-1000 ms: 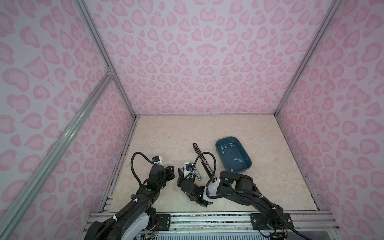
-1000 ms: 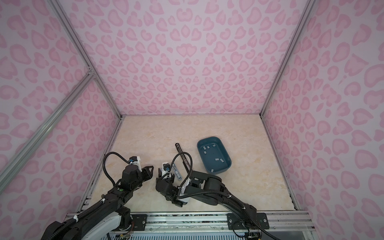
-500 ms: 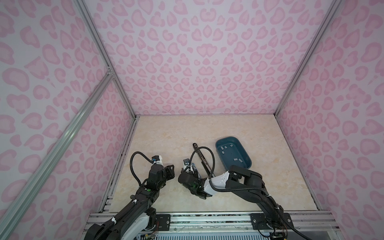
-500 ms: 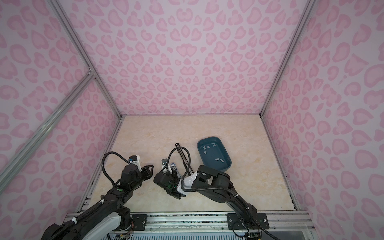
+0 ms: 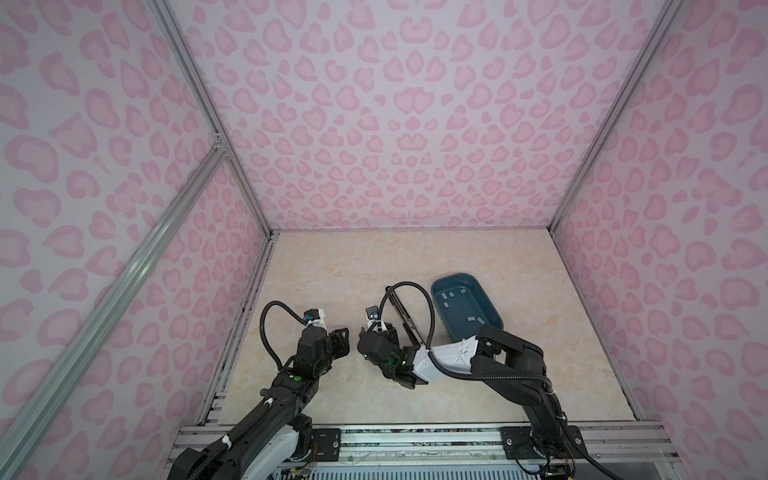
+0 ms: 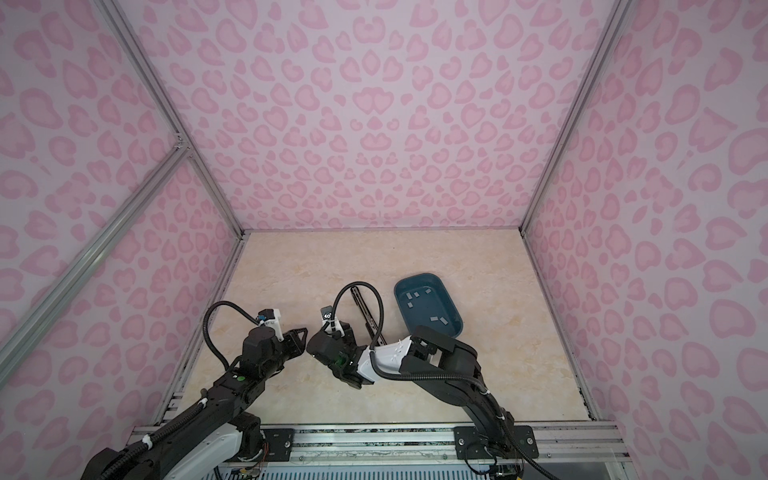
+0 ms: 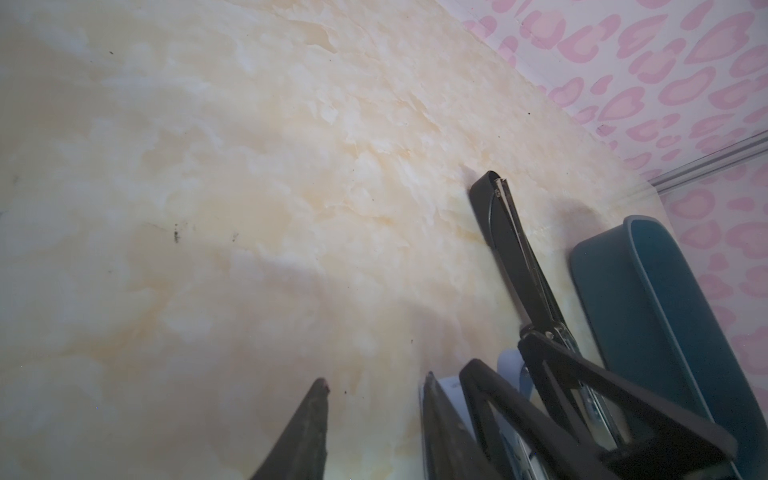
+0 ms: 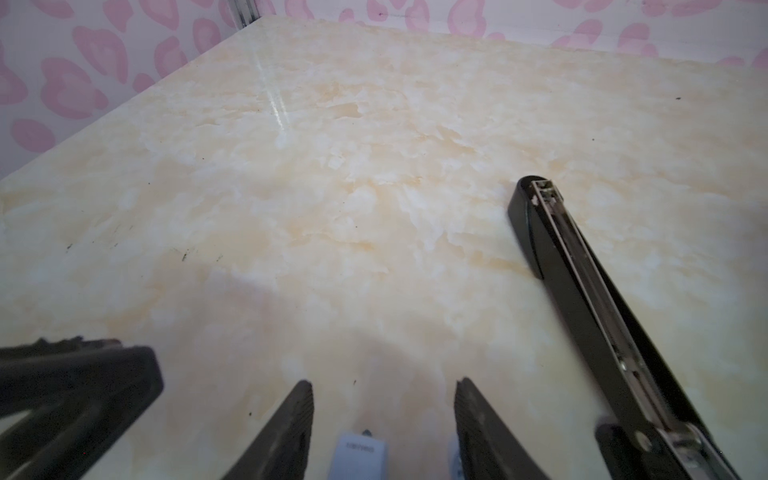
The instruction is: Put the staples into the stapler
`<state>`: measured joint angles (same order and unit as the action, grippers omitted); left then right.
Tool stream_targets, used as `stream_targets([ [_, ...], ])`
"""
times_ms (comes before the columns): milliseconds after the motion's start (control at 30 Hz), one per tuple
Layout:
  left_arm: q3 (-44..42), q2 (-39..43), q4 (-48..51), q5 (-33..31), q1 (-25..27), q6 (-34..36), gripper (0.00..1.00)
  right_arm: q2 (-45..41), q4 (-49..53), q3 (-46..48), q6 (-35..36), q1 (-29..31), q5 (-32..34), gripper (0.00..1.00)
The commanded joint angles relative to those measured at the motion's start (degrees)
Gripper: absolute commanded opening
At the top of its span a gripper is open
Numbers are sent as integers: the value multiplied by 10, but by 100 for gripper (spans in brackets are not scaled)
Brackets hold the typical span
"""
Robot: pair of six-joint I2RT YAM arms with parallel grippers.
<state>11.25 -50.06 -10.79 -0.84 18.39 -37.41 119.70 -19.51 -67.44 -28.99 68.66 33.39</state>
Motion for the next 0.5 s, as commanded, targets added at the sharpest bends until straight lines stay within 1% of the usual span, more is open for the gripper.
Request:
stream_targets([
  [0, 9, 2, -5, -7, -1, 1, 40, -5, -11, 21, -12, 5, -11, 56],
  [67, 13, 1, 7, -13, -3, 2, 40, -10, -21, 34, -13, 7, -10, 51],
  [167, 27, -1, 15, 2, -5, 10, 40, -35, -14, 48, 4, 6, 4, 51],
  [267, 47, 0, 13, 38, -4, 23, 40, -84, -9, 74, 37, 5, 21, 54],
  [367, 62, -5, 3, 77, 2, 38, 41, -135, 9, 105, 49, 3, 32, 57],
  [467, 89, -25, 3, 85, 27, 50, 43, -173, 48, 136, 45, 4, 11, 57],
])
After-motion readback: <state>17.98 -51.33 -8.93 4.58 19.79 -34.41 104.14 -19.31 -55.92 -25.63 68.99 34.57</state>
